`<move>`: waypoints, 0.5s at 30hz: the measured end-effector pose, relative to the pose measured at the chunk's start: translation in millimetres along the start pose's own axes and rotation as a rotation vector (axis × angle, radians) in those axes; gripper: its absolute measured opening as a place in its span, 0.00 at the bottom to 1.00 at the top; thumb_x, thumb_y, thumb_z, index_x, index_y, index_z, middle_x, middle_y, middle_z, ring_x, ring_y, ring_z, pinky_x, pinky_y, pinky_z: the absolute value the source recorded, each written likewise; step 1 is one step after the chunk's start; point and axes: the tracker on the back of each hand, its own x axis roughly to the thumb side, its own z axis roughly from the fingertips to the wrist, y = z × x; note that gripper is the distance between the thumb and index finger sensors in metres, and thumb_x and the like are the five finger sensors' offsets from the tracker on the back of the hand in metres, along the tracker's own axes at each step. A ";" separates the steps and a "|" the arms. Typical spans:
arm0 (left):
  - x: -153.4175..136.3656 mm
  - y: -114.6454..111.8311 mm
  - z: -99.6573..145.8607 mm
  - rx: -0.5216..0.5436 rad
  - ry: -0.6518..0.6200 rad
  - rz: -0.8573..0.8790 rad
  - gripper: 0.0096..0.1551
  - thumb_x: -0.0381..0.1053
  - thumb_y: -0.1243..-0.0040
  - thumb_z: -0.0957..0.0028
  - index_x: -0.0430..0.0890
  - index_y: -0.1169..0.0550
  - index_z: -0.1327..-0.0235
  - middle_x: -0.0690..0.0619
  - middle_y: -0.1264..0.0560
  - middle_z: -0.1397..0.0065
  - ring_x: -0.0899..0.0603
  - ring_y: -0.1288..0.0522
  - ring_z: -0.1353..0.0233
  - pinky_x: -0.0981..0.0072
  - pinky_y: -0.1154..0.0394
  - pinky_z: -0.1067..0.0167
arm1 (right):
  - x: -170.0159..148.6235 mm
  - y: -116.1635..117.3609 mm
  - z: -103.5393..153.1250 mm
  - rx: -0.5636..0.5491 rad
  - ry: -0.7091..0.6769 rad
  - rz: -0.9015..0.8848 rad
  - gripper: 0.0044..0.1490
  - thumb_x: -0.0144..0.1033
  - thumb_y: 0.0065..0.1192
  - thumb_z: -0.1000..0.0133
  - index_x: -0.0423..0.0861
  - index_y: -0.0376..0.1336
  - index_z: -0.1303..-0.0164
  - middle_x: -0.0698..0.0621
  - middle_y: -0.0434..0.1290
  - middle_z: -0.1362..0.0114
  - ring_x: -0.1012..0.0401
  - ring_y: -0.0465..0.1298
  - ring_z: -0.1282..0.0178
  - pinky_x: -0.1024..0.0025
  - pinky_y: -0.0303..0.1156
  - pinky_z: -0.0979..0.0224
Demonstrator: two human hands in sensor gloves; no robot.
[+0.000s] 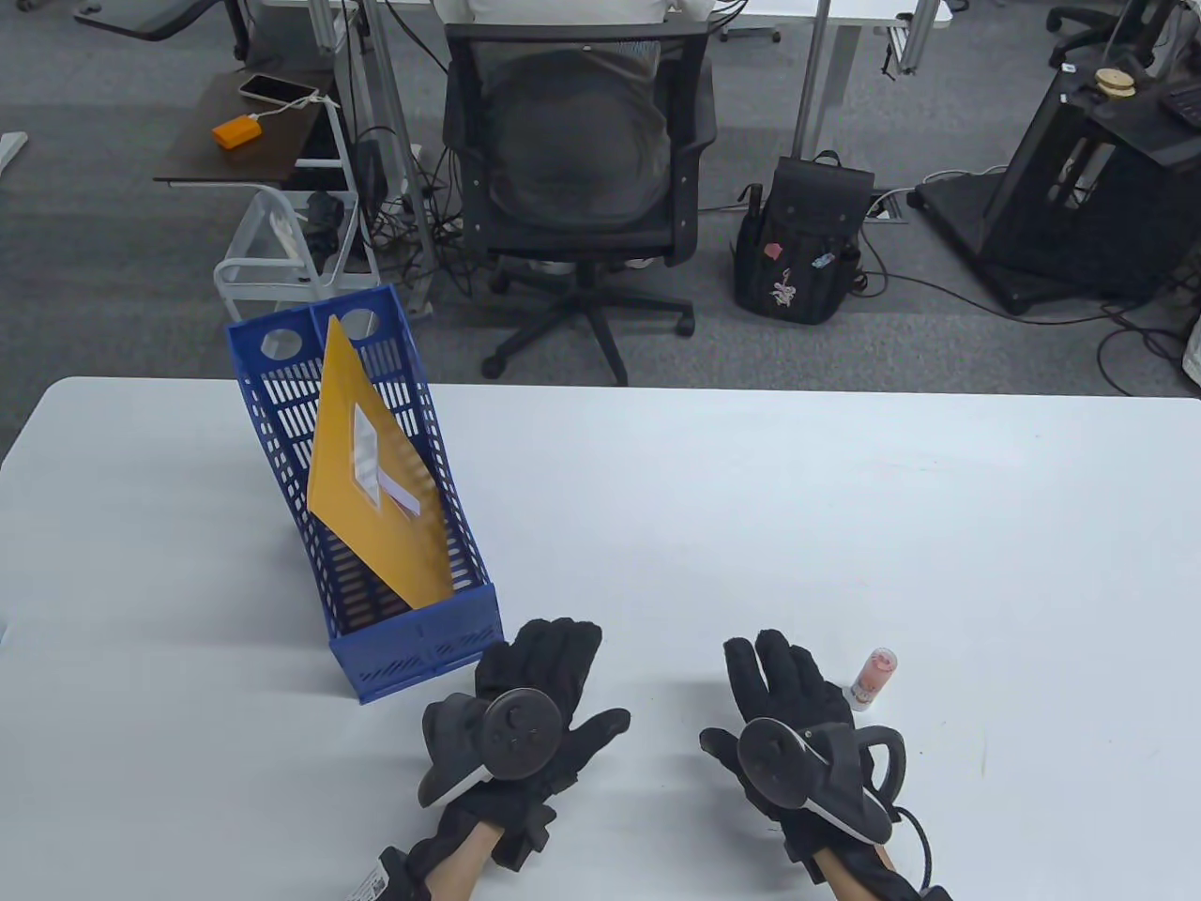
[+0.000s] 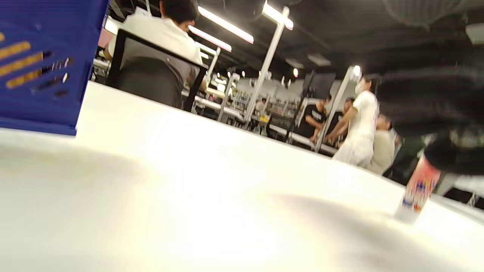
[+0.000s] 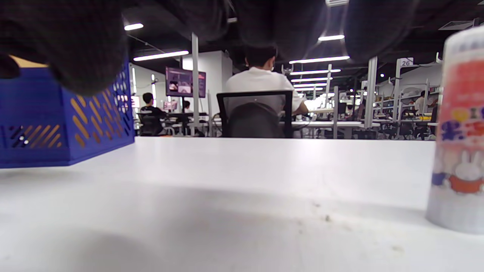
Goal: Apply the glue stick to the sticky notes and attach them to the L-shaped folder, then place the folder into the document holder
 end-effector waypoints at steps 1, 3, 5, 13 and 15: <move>0.5 -5.3 -1.7 -0.035 -0.007 -0.035 0.53 0.77 0.54 0.53 0.60 0.55 0.19 0.53 0.58 0.11 0.42 0.63 0.13 0.30 0.61 0.25 | -0.1 1.9 -0.5 0.014 -0.003 0.003 0.63 0.64 0.66 0.50 0.47 0.43 0.14 0.36 0.47 0.14 0.39 0.55 0.18 0.32 0.60 0.28; 0.1 -14.1 -5.1 -0.093 -0.006 -0.080 0.54 0.78 0.55 0.54 0.61 0.59 0.20 0.54 0.64 0.12 0.43 0.69 0.15 0.31 0.66 0.25 | 0.0 5.7 -1.5 0.042 -0.005 0.015 0.63 0.65 0.65 0.50 0.48 0.42 0.14 0.37 0.44 0.14 0.39 0.51 0.17 0.31 0.56 0.26; -1.3 -21.1 -7.7 -0.136 0.003 -0.103 0.54 0.78 0.55 0.54 0.62 0.61 0.21 0.55 0.67 0.13 0.43 0.71 0.15 0.31 0.68 0.26 | 0.4 10.6 -2.7 0.086 -0.008 0.034 0.63 0.65 0.64 0.49 0.49 0.40 0.14 0.38 0.42 0.13 0.39 0.48 0.16 0.30 0.53 0.25; -8.4 -35.6 -12.4 -0.263 0.044 -0.140 0.56 0.78 0.57 0.52 0.63 0.70 0.26 0.55 0.74 0.16 0.42 0.76 0.17 0.31 0.71 0.26 | 2.7 32.9 -7.9 0.210 -0.028 0.092 0.63 0.69 0.59 0.49 0.52 0.35 0.14 0.40 0.33 0.14 0.41 0.39 0.16 0.29 0.44 0.23; -10.0 -35.3 -12.8 -0.263 0.051 -0.139 0.56 0.78 0.57 0.52 0.63 0.70 0.26 0.54 0.74 0.16 0.42 0.76 0.17 0.31 0.71 0.27 | 3.0 35.0 -8.4 0.215 -0.029 0.092 0.62 0.69 0.58 0.49 0.53 0.35 0.14 0.41 0.32 0.14 0.41 0.37 0.16 0.28 0.43 0.23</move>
